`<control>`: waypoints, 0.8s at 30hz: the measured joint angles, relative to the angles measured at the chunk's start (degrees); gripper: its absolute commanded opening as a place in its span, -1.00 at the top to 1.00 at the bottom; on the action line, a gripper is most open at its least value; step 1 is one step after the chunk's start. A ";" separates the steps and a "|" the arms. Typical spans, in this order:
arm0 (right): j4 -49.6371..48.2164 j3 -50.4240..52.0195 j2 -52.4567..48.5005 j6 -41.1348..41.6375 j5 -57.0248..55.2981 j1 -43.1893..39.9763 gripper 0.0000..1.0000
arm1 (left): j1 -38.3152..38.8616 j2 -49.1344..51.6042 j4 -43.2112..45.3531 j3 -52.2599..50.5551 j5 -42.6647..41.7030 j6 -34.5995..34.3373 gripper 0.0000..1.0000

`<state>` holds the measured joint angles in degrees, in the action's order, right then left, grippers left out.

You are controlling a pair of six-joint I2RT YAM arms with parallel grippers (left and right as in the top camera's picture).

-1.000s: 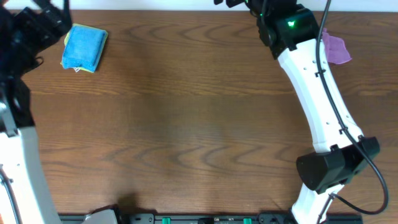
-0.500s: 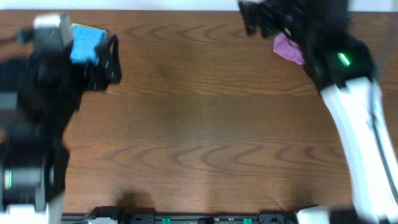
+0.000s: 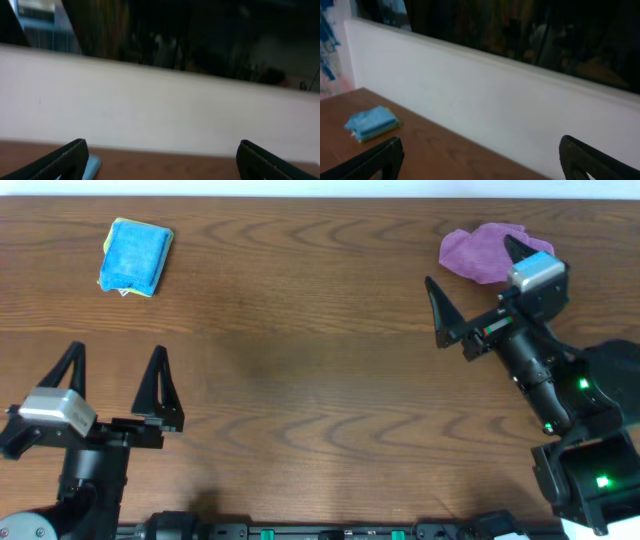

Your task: Fold the cloth

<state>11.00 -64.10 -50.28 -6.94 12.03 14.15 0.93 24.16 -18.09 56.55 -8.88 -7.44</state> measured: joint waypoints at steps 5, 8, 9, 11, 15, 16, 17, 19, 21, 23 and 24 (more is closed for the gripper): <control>5.49 0.02 0.13 0.00 -0.02 0.00 -0.98 | 0.00 0.48 0.20 0.00 0.11 0.02 -0.91; 13.90 0.13 0.07 -0.02 0.00 0.00 -0.99 | 0.00 0.55 -3.08 0.00 -0.11 0.00 -0.91; 16.00 0.20 0.04 -0.11 -0.02 0.00 -0.99 | 0.00 0.57 -3.61 -0.02 -0.28 0.02 -0.91; 22.03 0.26 0.04 -0.13 0.00 0.00 -0.98 | 0.00 0.61 -4.39 -0.02 -0.66 0.02 -0.91; 33.51 0.37 0.02 -0.24 -0.02 0.00 -0.98 | 0.00 0.61 -8.55 0.07 0.79 1.51 -0.91; 36.61 0.44 0.04 -0.20 0.00 0.00 -0.98 | 0.00 0.66 -11.87 0.04 1.66 1.79 -0.91; 39.30 0.44 0.04 -0.17 0.04 0.00 -0.99 | 0.00 0.68 -14.34 0.02 1.90 1.88 -0.91; 44.78 0.44 0.04 -0.20 0.00 0.00 -0.99 | 0.00 0.81 -19.28 0.02 1.57 1.84 -0.91; 49.59 0.44 0.04 -0.20 0.00 0.00 -0.98 | 0.00 0.83 -24.33 0.02 0.72 1.81 -0.91; 53.35 0.44 0.04 -0.20 0.00 0.00 -0.99 | 0.00 0.85 -26.60 -0.24 0.26 1.75 -0.91; 54.80 0.44 0.04 -0.22 -0.04 0.00 -0.98 | 0.00 0.85 -26.86 -0.61 0.26 1.73 -0.91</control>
<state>65.80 -63.66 -50.24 -7.16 11.99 14.15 0.93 25.02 -44.95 55.94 -8.62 -5.72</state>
